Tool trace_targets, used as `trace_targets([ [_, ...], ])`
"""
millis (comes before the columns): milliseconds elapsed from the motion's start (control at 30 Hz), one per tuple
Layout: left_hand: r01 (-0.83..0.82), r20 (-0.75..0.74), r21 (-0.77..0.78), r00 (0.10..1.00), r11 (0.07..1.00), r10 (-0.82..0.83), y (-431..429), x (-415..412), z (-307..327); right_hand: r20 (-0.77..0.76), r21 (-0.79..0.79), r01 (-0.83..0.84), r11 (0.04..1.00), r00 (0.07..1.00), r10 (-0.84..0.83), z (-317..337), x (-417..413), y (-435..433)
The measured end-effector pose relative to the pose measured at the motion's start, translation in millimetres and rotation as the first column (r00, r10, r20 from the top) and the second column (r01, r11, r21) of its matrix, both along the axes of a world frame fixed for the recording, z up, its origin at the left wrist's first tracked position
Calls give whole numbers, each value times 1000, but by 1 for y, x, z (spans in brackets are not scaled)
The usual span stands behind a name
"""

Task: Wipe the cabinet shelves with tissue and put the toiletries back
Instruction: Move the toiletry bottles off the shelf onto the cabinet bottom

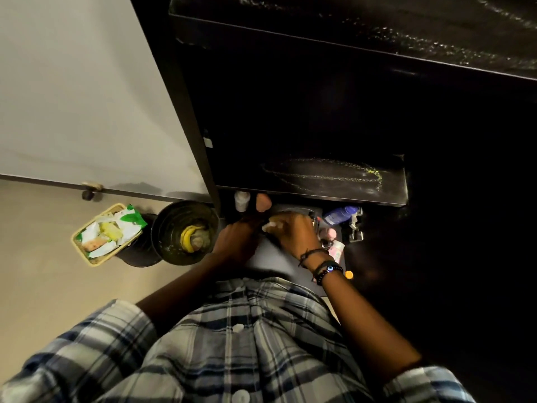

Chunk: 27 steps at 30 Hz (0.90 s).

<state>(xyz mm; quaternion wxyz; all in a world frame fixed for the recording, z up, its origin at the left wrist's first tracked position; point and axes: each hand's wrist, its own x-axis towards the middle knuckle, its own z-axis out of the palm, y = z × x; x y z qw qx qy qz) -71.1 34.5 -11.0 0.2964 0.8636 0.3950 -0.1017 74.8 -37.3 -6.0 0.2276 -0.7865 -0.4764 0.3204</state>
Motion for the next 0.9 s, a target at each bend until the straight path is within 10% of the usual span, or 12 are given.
trace_targets([
  [200,-117,130,-29,984,993,120,9,-7,4,-112,3,-55,998,992,55,1,-8,16],
  [533,-285,148,-87,944,955,295,18,-10,-18,413,-252,164,954,910,-47,-24,35,-51],
  [900,-462,73,-145,877,875,475,19,-3,-40,474,-365,37,930,867,152,-32,47,-62],
])
